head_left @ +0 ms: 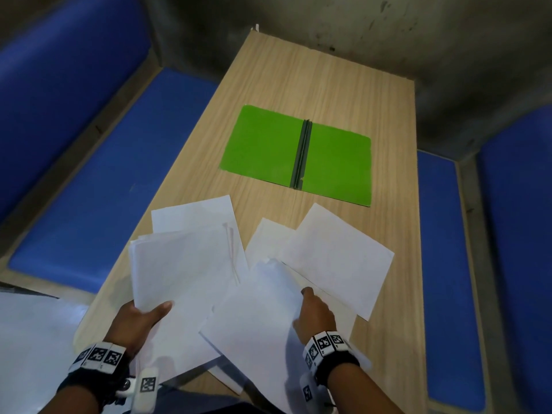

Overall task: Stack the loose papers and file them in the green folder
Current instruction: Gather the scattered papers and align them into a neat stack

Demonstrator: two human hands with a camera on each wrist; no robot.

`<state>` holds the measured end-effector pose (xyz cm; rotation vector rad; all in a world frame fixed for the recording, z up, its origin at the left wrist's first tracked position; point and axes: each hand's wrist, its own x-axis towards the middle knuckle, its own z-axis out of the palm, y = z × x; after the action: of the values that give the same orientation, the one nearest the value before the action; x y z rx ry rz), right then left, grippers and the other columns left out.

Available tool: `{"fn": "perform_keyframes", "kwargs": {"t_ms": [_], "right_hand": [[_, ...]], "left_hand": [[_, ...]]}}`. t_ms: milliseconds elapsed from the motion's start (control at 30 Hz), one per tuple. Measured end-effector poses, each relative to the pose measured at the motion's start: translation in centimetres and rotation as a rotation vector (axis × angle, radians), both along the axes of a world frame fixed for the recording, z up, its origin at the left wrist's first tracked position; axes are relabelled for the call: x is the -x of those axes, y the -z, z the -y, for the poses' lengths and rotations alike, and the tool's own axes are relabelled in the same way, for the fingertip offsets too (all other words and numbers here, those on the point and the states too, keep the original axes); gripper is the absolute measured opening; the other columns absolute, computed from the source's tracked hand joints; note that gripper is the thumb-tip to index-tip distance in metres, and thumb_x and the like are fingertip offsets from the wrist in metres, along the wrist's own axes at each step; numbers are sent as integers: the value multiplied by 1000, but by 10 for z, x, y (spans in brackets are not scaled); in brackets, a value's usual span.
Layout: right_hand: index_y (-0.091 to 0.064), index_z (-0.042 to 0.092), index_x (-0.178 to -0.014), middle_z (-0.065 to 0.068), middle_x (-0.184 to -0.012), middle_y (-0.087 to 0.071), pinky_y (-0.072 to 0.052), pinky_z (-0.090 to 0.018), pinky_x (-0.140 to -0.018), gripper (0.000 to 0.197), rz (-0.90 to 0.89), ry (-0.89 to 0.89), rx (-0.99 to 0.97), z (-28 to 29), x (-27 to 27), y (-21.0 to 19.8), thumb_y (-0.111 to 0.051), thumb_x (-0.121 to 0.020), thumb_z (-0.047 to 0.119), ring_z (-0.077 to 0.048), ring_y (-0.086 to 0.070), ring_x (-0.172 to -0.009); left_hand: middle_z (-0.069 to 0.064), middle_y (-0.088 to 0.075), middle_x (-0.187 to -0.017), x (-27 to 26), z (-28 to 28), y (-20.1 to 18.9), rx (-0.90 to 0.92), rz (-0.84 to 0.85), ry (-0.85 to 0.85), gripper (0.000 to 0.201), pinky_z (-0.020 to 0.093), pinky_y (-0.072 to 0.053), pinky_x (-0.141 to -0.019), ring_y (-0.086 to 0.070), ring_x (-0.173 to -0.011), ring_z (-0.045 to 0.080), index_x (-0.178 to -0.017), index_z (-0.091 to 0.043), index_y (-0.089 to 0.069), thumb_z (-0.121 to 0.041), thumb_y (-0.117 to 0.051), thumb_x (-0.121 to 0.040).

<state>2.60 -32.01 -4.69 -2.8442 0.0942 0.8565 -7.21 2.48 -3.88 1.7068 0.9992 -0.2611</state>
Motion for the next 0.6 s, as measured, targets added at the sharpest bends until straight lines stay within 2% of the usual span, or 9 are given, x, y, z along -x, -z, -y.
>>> {"fn": "perform_keyframes", "kwargs": {"t_ms": [67,133,200,233,267,333,400,533,600], "right_hand": [[-46,21,-120,-2,-114,-62,-45,-39,-92,41,-46,-42,30,3,-2,-1,-58,-81,17,-26,-56,-111],[-52,25,-108,2,-110,-57,-42,-39,-89,31,-78,-63,33,7,-5,-4,-59,-78,21,-25,-51,-111],[-48,28,-88,5,-93,-52,-48,-38,-82,21,-134,-23,-63,13,-10,-8,-64,-76,23,-23,-54,-97],[-46,27,-83,5,-88,-52,-51,-38,-78,23,-162,1,-135,17,-15,-11,-67,-76,22,-21,-56,-87],[-49,25,-87,3,-90,-56,-53,-37,-78,24,-192,11,-182,22,-20,-13,-71,-76,20,-21,-57,-85],[-55,14,-117,-6,-117,-61,-48,-31,-84,48,-203,-26,-216,34,-35,-20,-77,-75,24,-26,-59,-104],[-53,10,-131,-9,-133,-56,-45,-31,-92,66,-174,-33,-206,49,-58,-31,-80,-73,28,-27,-54,-121],[-61,7,-122,-9,-124,-62,-47,-35,-97,58,-78,44,-142,89,-116,-49,-82,-72,28,-30,-58,-117],[-65,8,-104,-11,-107,-68,-52,-36,-85,41,-8,69,-91,105,-145,-53,-81,-73,29,-29,-65,-98]], "left_hand": [[11,-75,-86,-1,1,-2,-4,1,3,17,42,-53,-78,-69,-81,31,-88,-16,-70,-24,-81,-79],[11,-75,-86,-1,0,-2,1,-2,3,18,41,-52,-75,-69,-80,32,-89,-14,-71,-24,-81,-79],[11,-76,-85,-1,-2,-2,0,-7,-4,21,42,-53,-76,-69,-80,32,-91,-12,-71,-27,-81,-79],[10,-76,-86,-1,-3,-2,-3,-8,-5,23,43,-53,-77,-69,-81,33,-93,-12,-71,-27,-81,-79],[10,-75,-87,0,-4,-1,0,-11,-13,25,44,-52,-79,-69,-82,32,-95,-12,-71,-27,-81,-79],[10,-75,-89,3,-6,0,10,-15,-28,26,47,-52,-84,-68,-85,33,-98,-12,-70,-27,-81,-79],[11,-75,-91,4,-9,-2,33,-6,-53,26,51,-52,-90,-69,-89,35,-98,-13,-69,-26,-82,-79],[13,-72,-91,3,-13,-12,36,11,-105,23,46,-49,-90,-66,-90,33,-100,-10,-67,-17,-79,-82],[15,-72,-92,3,-17,-13,17,0,-113,26,46,-49,-89,-66,-90,34,-102,-7,-68,-18,-79,-81]]}}
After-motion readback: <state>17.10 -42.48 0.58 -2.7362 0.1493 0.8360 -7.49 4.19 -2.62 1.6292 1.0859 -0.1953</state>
